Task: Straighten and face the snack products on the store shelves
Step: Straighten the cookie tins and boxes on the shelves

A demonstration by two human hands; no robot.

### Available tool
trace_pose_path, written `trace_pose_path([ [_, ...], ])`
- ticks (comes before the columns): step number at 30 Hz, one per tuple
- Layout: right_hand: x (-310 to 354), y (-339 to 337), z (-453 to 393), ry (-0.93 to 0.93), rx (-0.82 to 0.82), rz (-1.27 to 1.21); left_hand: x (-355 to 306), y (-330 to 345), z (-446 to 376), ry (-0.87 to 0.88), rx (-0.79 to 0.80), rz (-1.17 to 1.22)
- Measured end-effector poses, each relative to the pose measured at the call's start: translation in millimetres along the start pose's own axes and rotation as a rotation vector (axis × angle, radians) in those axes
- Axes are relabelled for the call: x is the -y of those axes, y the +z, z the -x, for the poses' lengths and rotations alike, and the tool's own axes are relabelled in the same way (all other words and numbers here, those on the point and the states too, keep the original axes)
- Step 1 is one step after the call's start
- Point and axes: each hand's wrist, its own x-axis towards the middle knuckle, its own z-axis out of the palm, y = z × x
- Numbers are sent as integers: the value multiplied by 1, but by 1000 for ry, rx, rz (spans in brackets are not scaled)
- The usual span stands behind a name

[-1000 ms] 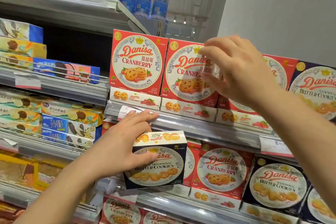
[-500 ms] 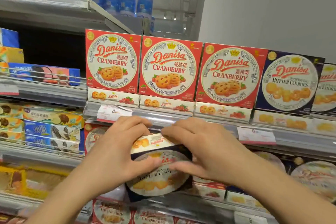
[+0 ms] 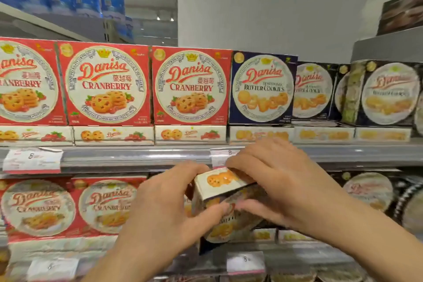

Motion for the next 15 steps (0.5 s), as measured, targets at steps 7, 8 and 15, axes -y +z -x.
trace_pose_path([
  [7, -68, -56, 66, 130, -39, 63, -13, 71, -31, -16, 20, 57],
  [8, -81, -68, 75, 166, -57, 58, -10, 82, -33, -4, 5, -5],
  [15, -162, -133, 90, 313, -148, 87, -23, 125, -24, 144, -200, -412],
])
